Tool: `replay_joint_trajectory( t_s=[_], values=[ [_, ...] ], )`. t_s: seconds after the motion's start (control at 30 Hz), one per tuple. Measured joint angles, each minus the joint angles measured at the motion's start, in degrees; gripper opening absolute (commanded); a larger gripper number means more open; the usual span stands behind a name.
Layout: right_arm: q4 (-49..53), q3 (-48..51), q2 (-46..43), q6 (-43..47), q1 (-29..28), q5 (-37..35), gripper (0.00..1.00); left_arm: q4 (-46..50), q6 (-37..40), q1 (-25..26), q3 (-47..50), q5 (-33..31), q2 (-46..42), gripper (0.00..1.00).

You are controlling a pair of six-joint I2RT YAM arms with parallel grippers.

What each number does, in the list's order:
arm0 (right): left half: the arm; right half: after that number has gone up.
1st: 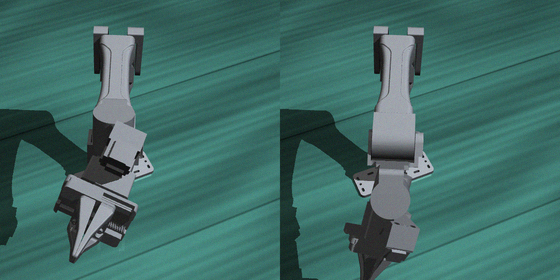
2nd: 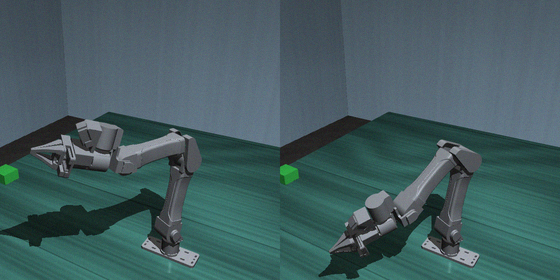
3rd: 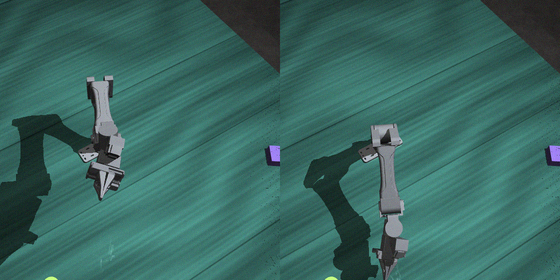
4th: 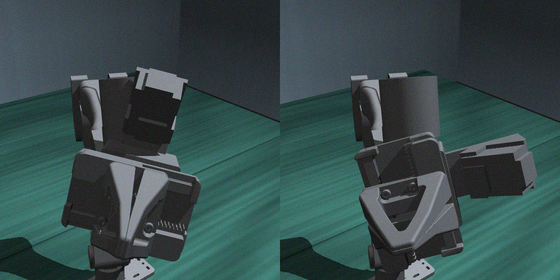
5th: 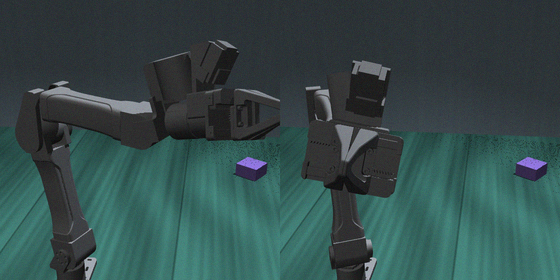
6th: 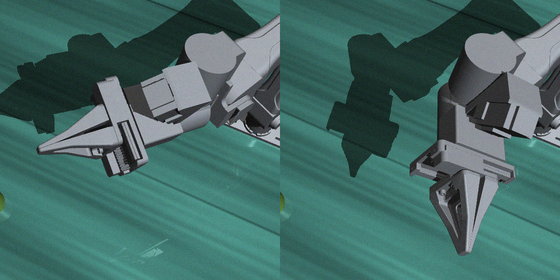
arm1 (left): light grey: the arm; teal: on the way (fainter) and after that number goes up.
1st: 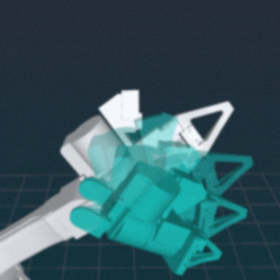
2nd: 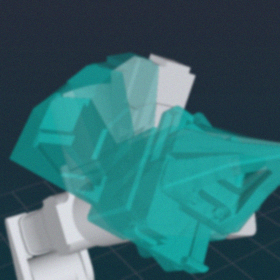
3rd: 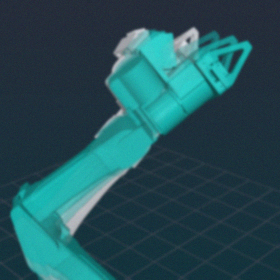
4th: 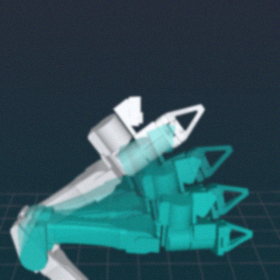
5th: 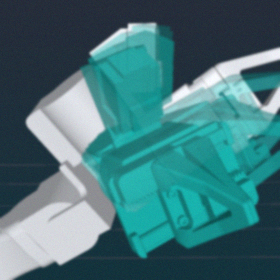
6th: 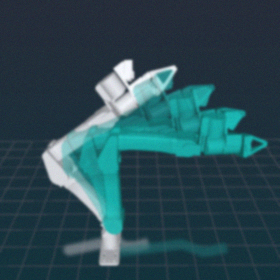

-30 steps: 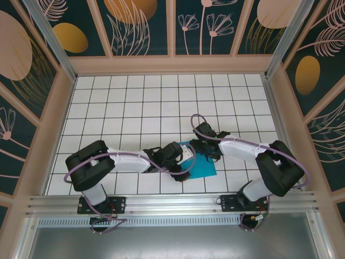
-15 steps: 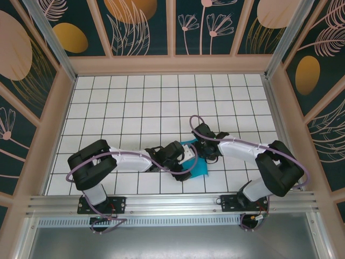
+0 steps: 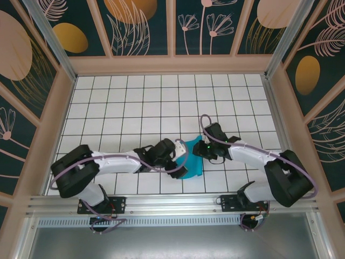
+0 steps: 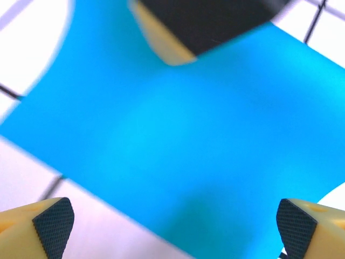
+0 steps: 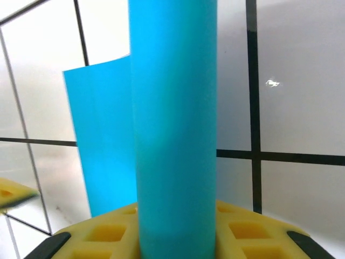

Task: Fold a paper plane with a square sheet of paper (fold left side to right side)
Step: Pick up the square sheet of paper from the bottom-center of the table, then place a square sheet of paper at the center of the table.

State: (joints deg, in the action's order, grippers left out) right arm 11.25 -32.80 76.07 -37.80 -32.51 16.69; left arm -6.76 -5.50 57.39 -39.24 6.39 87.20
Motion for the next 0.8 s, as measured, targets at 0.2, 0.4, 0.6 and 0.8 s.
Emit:
replay_joint_trajectory(
  t_s=[0.2, 0.4, 0.6, 0.8],
  values=[
    [-6.4, 5.1, -5.9, 2.7, 7.9, 9.0, 0.29, -2.5, -4.6, -9.2, 2.5, 1.0, -10.6, 0.98],
    [-13.6, 5.9, -12.3, 5.5, 15.7, 19.3, 0.28, -5.1, -13.7, -18.4, 3.2, 5.6, -16.9, 0.99],
    [-21.8, 3.5, -15.6, 5.9, 20.4, 28.8, 0.27, -7.4, -23.9, -24.1, 3.1, 12.6, -18.9, 0.98],
    [-29.3, -5.8, -15.3, 3.2, 21.0, 35.7, 0.26, -11.7, -31.8, -26.3, 1.7, 20.4, -20.0, 0.99]
  ],
)
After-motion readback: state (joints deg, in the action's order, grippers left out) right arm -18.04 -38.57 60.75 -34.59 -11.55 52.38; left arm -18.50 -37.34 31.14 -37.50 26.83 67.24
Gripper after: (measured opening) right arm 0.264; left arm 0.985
